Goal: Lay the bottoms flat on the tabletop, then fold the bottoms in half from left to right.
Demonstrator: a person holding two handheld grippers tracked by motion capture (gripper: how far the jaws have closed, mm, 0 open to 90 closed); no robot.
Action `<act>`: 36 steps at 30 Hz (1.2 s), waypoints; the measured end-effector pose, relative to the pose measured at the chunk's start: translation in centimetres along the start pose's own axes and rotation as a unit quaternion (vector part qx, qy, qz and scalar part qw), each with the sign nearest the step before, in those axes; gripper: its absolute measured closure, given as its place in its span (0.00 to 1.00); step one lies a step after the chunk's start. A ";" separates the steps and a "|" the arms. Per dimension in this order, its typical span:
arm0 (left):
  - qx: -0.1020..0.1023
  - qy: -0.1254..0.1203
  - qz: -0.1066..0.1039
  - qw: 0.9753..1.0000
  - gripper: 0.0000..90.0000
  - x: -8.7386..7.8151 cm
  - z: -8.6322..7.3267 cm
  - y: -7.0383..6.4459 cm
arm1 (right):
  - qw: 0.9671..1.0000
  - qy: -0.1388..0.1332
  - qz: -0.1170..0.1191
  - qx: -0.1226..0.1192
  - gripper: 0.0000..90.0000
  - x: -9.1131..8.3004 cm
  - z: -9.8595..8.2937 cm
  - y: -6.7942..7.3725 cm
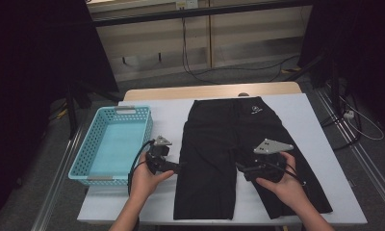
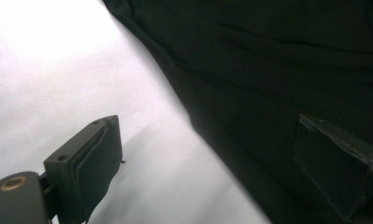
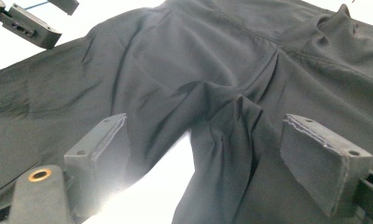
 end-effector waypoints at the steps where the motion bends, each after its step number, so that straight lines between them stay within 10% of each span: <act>1: 0.000 0.002 -0.002 1.000 0.10 -0.1 0.0 0.0 | 1.000 0.000 0.000 -0.001 0.18 0.0 -0.1 0.0; 27: 0.027 0.020 0.020 0.999 0.26 0.9 -0.9 -1.1 | 1.000 0.001 0.001 -0.006 0.18 0.1 0.1 0.2; 36: 0.000 0.015 0.019 1.000 0.68 0.9 -0.8 -2.6 | 1.000 0.002 0.005 -0.010 0.18 0.5 0.2 0.7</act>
Point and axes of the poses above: each handheld gripper's, and its own axes: x roughly forward along the jaws, z roughly out of its top, y roughly to its left, the point moved 8 cm from there along x, roughly forward along the jaws, and after that the axes turned 9 degrees about -z, right-handed, at the moved point
